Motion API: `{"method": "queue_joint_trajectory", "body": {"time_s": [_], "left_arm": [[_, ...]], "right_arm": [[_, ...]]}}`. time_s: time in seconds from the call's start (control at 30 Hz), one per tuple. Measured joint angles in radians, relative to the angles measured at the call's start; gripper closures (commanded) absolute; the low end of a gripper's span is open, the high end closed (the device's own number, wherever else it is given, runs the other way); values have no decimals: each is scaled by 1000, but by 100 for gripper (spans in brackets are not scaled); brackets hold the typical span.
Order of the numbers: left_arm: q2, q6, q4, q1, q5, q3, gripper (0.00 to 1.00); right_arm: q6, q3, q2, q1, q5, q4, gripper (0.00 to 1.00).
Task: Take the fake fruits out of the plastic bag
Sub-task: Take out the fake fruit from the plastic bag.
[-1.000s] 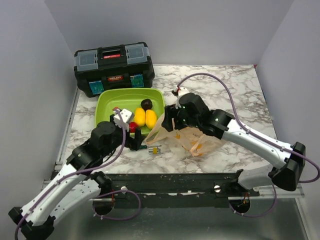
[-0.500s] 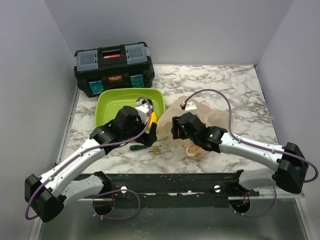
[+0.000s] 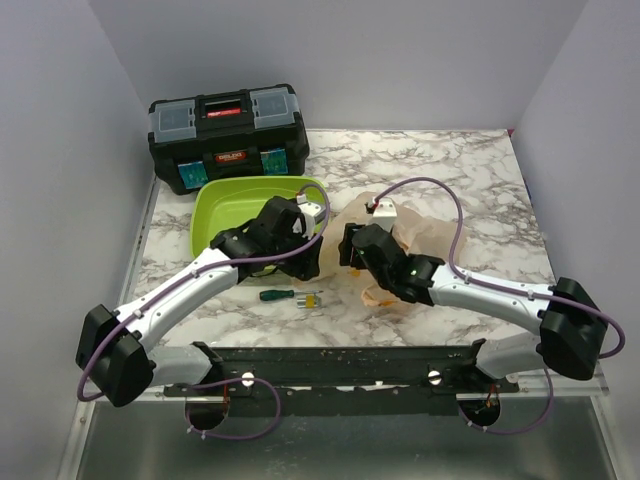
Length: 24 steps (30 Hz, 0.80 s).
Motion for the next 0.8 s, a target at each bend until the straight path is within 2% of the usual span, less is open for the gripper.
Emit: {"method": "queue_joint_trajectory", "body": {"time_s": [0.2, 0.43, 0.8], "left_arm": [[7, 1, -16, 2, 19, 44, 87], [6, 4, -16, 2, 55, 122, 93], [-11, 12, 30, 2, 89, 95, 94]], "right_arm": [[49, -22, -72, 54, -3, 8, 37], [117, -87, -119, 70, -5, 7, 37], [251, -179, -109, 65, 184, 81, 36]]}}
